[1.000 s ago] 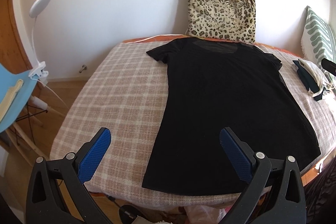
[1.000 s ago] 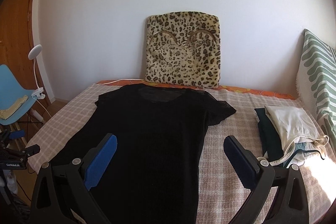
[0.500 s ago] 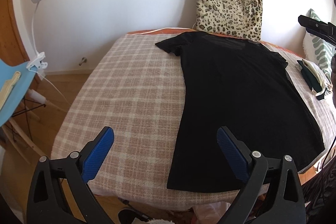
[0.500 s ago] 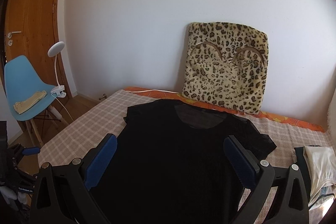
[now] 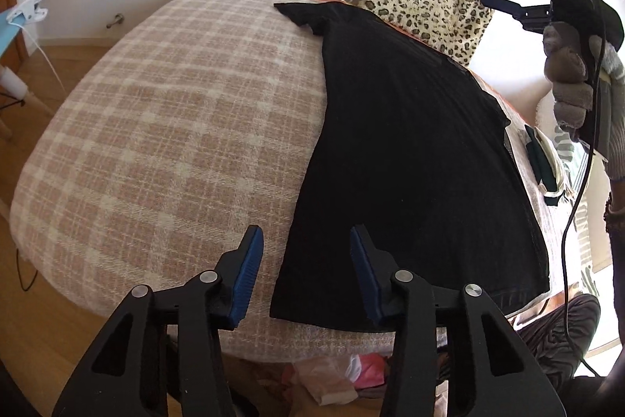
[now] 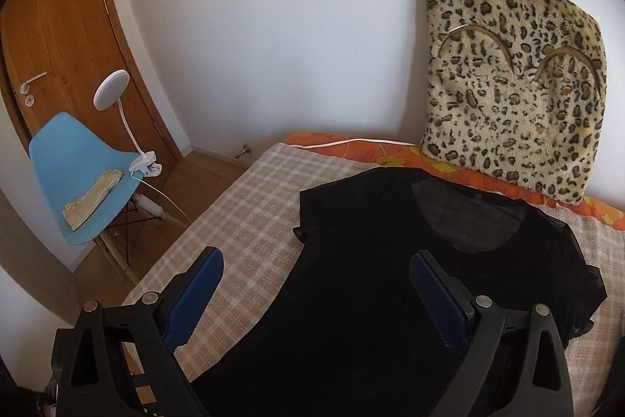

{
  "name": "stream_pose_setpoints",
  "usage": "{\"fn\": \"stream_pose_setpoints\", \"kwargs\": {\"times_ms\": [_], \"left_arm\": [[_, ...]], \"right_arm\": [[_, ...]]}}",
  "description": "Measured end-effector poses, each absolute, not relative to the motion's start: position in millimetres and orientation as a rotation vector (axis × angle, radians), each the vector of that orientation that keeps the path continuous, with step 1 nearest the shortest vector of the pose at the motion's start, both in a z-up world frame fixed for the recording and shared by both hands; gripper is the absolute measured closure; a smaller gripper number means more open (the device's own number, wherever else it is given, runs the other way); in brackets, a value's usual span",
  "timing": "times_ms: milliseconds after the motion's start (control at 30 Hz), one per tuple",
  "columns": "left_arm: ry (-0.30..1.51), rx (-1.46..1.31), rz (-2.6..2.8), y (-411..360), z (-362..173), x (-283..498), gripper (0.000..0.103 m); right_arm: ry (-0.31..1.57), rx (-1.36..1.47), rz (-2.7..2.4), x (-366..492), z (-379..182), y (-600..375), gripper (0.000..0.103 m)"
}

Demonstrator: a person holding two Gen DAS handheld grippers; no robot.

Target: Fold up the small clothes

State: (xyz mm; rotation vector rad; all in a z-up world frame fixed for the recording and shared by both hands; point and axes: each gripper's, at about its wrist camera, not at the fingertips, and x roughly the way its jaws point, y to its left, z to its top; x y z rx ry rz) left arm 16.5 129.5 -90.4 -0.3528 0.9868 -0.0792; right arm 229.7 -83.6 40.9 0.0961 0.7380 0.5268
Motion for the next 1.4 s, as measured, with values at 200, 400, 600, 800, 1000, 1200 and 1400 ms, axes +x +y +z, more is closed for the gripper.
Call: {"fn": "stream_pose_setpoints", "kwargs": {"times_ms": [200,400,600,800,1000,1200,1400], "left_arm": [[0.998,-0.343,-0.096,129.7,-94.6,23.5,0.067],[1.02,-0.341,-0.111,131.3,-100.2,28.8,0.073],[1.051,-0.366,-0.119,131.9,-111.4,28.5,0.077],[1.052,-0.348,-0.118,129.7,-111.3,31.2,0.08],[1.05,-0.332,-0.131,125.0,-111.4,34.9,0.08],[1.042,-0.319,-0.132,128.4,-112.7,35.7,0.097],[1.031,-0.344,-0.16,128.4,-110.9,36.6,0.1]], "right_arm": [[0.861,0.104,0.546,300.2,19.5,-25.0,0.018],[0.945,0.075,0.526,354.1,-11.1,37.9,0.026],[1.027,0.092,0.502,398.6,-49.5,77.7,0.034],[1.063,0.011,0.451,425.4,-79.3,112.5,0.034],[1.079,-0.113,0.38,438.6,-96.4,126.4,0.042],[1.047,-0.162,0.34,443.3,-97.6,125.8,0.066],[1.027,-0.133,0.322,444.0,-90.1,120.0,0.103]]}}
